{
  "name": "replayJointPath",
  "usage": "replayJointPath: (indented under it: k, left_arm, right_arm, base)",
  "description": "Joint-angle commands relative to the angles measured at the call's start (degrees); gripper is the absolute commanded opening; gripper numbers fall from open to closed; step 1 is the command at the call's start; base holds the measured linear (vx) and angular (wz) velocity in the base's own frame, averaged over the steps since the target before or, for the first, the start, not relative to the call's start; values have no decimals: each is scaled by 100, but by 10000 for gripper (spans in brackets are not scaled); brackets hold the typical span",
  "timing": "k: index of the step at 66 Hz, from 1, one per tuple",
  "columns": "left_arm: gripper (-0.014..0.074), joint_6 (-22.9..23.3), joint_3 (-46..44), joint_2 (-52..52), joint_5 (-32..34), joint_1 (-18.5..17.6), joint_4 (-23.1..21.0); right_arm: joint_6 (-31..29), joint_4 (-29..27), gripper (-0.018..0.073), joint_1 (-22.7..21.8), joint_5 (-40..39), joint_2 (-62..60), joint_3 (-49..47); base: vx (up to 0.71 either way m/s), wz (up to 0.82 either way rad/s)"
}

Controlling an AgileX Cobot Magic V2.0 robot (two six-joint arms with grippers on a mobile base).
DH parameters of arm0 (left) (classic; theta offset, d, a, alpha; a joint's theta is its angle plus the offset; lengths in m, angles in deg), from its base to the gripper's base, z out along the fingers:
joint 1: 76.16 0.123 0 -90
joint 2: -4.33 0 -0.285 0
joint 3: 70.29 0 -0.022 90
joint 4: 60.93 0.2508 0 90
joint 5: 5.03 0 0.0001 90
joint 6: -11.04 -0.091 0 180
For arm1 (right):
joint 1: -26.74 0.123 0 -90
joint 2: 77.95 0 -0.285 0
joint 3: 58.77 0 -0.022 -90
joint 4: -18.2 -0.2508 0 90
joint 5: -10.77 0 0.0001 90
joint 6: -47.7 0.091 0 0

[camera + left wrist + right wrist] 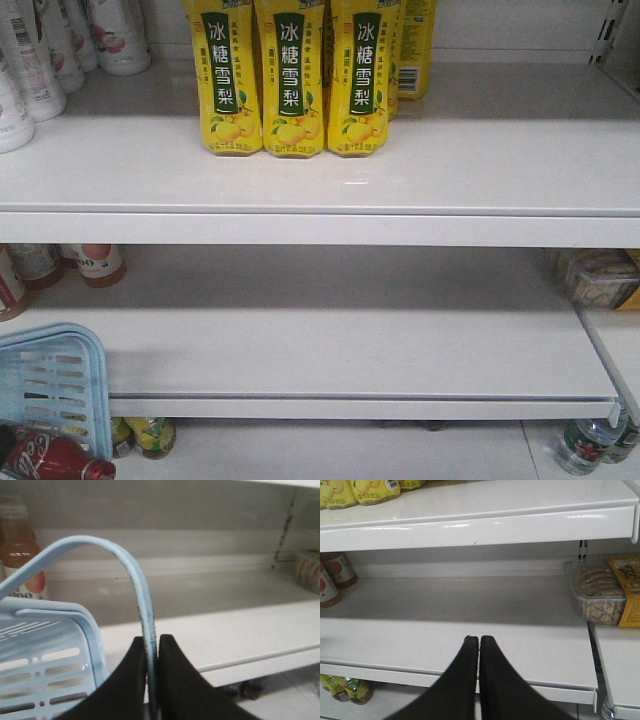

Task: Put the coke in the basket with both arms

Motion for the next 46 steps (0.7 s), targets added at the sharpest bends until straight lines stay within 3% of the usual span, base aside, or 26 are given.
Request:
replayJointPath:
  k: [1,13,22,27,46]
  left_arm:
    - [-6,-310,-216,-192,907,388,195]
    - [-6,-1028,-210,-655,907,1084,-12]
    - [-6,-1947,-210,-706,862,1433,-973]
    - [-6,-2363,-210,-706,784,1564,-1267]
    - [-6,-2416,-210,-713,776,1661,-1074]
  right_arm:
    - [-26,199,-8,-5,-386,96,-120]
    - [-31,199,-8,-5,-386,96,-120]
    - [-31,199,-8,-5,-386,96,-120]
    - [-31,199,-8,-5,-386,96,-120]
    - [-31,199,-8,-5,-386,96,-120]
  base:
    - [0,0]
    - [0,0]
    - [0,0]
    - [0,0]
    - [0,0]
